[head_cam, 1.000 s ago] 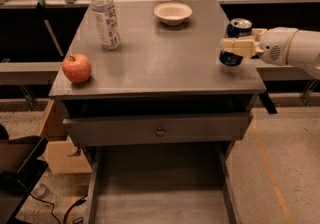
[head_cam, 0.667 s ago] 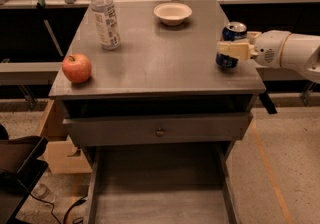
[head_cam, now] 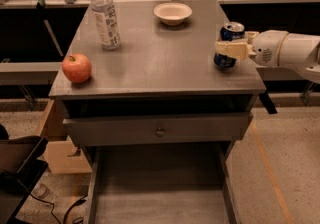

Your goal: Pick pepsi can from middle drawer and place on counter

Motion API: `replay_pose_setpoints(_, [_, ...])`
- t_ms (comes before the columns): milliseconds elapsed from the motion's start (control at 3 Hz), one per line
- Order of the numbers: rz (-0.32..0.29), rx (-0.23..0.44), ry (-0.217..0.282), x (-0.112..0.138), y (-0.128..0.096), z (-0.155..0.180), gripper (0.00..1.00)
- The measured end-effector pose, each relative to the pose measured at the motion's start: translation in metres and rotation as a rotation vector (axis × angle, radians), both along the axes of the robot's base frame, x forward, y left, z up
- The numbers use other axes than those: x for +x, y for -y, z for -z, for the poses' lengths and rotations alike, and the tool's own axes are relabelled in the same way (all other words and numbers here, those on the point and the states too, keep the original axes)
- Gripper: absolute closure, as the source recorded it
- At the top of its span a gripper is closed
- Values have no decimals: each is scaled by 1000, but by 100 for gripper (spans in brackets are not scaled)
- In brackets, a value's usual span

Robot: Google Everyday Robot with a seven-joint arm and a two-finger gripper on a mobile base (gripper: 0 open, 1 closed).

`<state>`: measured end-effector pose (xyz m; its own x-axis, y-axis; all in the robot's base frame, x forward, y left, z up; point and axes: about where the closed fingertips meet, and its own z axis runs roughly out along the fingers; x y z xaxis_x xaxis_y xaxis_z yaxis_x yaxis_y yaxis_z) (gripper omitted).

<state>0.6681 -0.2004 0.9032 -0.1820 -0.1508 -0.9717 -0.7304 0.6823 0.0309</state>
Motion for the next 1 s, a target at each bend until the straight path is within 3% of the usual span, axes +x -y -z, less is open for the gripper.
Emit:
replay_pose_setpoints(667, [-9, 1, -1, 1, -6, 1, 13])
replay_pose_setpoints(1000, [-13, 2, -2, 1, -9, 1, 0])
